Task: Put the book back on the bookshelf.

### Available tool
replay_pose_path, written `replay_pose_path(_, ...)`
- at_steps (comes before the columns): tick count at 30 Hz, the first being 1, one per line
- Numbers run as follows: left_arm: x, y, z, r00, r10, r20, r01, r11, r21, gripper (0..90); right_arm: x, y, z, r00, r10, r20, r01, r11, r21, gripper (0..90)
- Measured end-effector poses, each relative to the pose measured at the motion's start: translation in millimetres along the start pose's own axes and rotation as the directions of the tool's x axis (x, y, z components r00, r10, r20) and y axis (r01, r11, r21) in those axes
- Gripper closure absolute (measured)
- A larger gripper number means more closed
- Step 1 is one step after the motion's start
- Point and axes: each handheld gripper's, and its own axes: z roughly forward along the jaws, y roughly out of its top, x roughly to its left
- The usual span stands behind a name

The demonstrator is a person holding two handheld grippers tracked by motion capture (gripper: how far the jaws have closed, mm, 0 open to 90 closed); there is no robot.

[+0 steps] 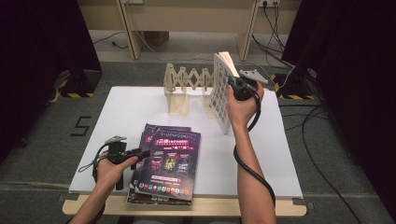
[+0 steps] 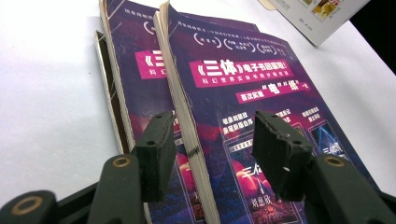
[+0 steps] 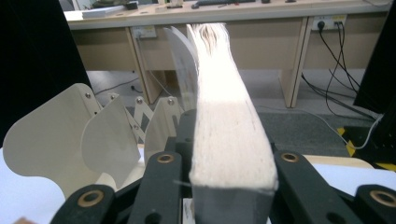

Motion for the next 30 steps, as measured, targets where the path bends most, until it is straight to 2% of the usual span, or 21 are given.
replay_pose_path(3,-0.7,-0.3,0.1,1.0000,0.003,0.000,-0.003,1.0000,0.003,47.8,-4.7,0.7,-1.9,1.0000,0.005,-0.007,-0.005,1.000,0.007,72.8)
replay_pose_path(7,-0.6,-0.1,-0.1,1.0000,0.001,0.001,-0.001,1.0000,0.001,47.9,-7.0,4.5,-3.6,0.9998,0.003,-0.020,-0.002,0.999,0.042,71.6)
replay_pose_path(13,0.2,0.8,-1.1,1.0000,0.002,0.001,-0.002,1.0000,-0.003,47.8,-9.9,9.8,-5.2,0.9994,0.010,-0.033,-0.008,0.999,0.051,69.1)
replay_pose_path(22,0.2,0.5,-0.5,1.0000,0.002,-0.003,-0.002,1.0000,0.002,47.8,-12.8,14.8,-0.1,0.9987,0.020,-0.048,-0.016,0.996,0.088,65.2)
replay_pose_path(23,0.1,0.3,-0.2,1.0000,0.005,-0.002,-0.005,1.0000,0.002,47.8,-13.5,16.3,2.6,0.9986,0.018,-0.050,-0.013,0.994,0.105,64.3)
replay_pose_path(30,0.4,0.2,0.3,1.0000,0.004,-0.003,-0.004,1.0000,0.002,47.8,-13.4,21.9,7.8,0.9991,0.018,-0.037,-0.012,0.989,0.148,69.9)
